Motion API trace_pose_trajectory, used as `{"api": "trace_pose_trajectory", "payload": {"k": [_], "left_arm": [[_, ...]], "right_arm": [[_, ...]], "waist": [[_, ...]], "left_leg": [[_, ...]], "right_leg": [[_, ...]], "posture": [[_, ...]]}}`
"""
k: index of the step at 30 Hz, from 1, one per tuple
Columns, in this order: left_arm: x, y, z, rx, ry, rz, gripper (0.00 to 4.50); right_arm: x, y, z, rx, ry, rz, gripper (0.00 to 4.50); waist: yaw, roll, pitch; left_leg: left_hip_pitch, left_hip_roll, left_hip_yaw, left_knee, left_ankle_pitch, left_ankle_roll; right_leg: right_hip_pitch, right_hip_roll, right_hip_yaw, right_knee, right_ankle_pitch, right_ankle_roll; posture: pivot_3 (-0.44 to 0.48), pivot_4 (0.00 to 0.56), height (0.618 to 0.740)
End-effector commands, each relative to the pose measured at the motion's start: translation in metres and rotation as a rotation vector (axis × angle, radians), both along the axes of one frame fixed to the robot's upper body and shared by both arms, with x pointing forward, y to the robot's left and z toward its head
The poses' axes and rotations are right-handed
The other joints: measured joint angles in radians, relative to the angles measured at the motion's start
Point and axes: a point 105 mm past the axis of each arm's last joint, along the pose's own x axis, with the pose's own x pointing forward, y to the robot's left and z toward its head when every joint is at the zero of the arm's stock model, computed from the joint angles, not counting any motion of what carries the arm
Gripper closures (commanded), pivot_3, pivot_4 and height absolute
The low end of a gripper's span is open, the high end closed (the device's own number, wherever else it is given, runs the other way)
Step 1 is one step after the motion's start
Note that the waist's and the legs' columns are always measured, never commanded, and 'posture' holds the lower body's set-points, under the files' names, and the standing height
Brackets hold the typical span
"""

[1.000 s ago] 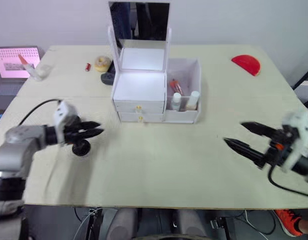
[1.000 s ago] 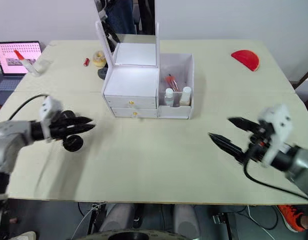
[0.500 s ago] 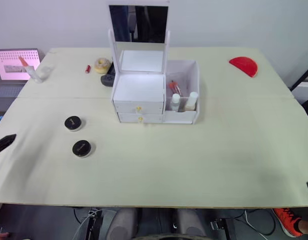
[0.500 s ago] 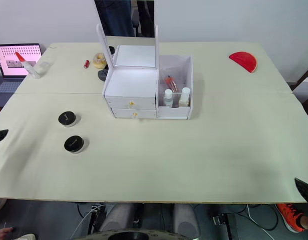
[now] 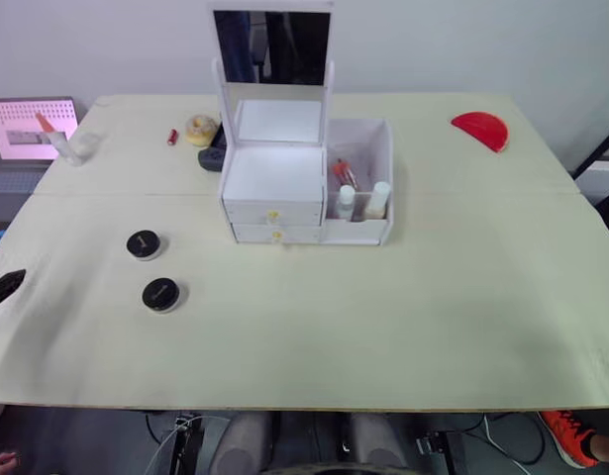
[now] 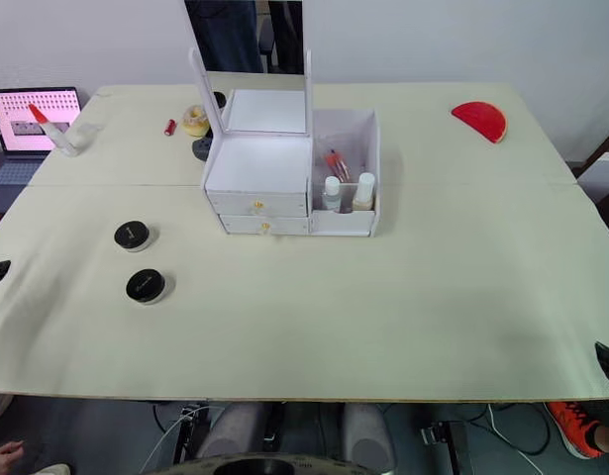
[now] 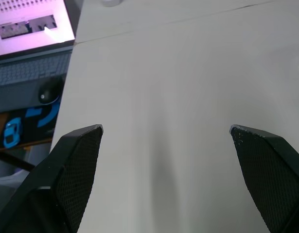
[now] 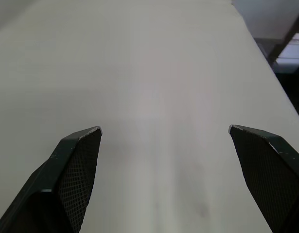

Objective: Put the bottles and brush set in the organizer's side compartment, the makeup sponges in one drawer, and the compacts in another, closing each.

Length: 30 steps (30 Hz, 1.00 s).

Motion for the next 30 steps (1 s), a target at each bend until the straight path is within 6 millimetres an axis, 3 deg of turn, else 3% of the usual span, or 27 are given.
{"api": "trace_pose_trajectory", "payload": {"k": [1, 5, 9, 11, 15, 19, 24, 30], "left_arm": [[0.008, -0.032, 0.0, -0.006, -0.02, -0.157, 0.09], [0.012, -0.094, -0.005, -0.068, -0.047, -0.321, 0.09], [0.006, -0.161, -0.012, -0.152, -0.074, -0.418, 0.09], [-0.001, -0.187, -0.017, -0.201, -0.086, -0.434, 0.09], [-0.017, -0.246, -0.03, -0.262, -0.12, -0.43, 0.09], [-0.025, -0.299, -0.04, -0.271, -0.167, -0.398, 0.09], [-0.02, -0.342, -0.044, -0.244, -0.257, -0.305, 0.09], [0.013, -0.365, -0.051, -0.273, -0.327, -0.212, 0.09]], "right_arm": [[0.019, 0.057, 0.025, 0.094, -0.046, 0.233, 0.0], [0.044, 0.131, 0.045, 0.202, -0.08, 0.524, 0.0], [0.08, 0.18, 0.065, 0.179, -0.142, 0.706, 0.0], [0.094, 0.194, 0.071, 0.148, -0.152, 0.758, 0.0], [0.123, 0.204, 0.084, 0.119, -0.193, 0.809, 0.0], [0.139, 0.215, 0.093, 0.107, -0.2, 0.89, 0.0], [0.149, 0.216, 0.099, 0.075, -0.179, 0.954, 0.0], [0.155, 0.217, 0.1, 0.043, -0.163, 1.006, 0.0]], "waist": [[-0.001, 0.001, 0.0], [-0.005, -0.001, -0.002], [-0.004, -0.006, -0.003], [-0.002, -0.006, -0.003], [0.006, -0.006, -0.003], [0.014, -0.006, -0.003], [0.03, -0.005, -0.003], [0.031, -0.005, -0.003]], "left_leg": [[0.0, 0.0, 0.001, 0.0, 0.0, 0.0], [0.0, 0.002, 0.005, 0.0, 0.0, 0.001], [-0.001, 0.002, 0.007, 0.001, -0.001, 0.002], [-0.001, 0.002, 0.009, 0.003, -0.002, 0.004], [-0.002, 0.002, 0.011, 0.003, -0.004, 0.006], [-0.002, 0.001, 0.011, 0.005, -0.004, 0.007], [-0.001, 0.001, 0.011, 0.006, -0.004, 0.007], [-0.001, 0.001, 0.012, 0.006, -0.004, 0.008]], "right_leg": [[0.0, 0.0, 0.001, 0.0, 0.0, 0.0], [-0.001, -0.001, 0.004, 0.0, 0.0, -0.001], [-0.001, -0.001, 0.004, -0.002, 0.0, -0.001], [-0.001, -0.002, 0.004, -0.003, 0.0, -0.001], [-0.001, -0.001, 0.004, -0.005, 0.002, 0.003], [0.003, -0.001, 0.004, -0.009, 0.004, 0.006], [0.004, 0.001, 0.004, -0.013, 0.005, 0.004], [0.005, 0.002, 0.002, -0.015, 0.008, 0.008]], "posture": [[0.0, 0.15, 0.74], [0.0, 0.15, 0.74], [0.0, 0.15, 0.74], [0.0, 0.15, 0.74], [0.0, 0.15, 0.74], [0.0, 0.15, 0.74], [0.0, 0.15, 0.74], [0.0, 0.15, 0.74]]}}
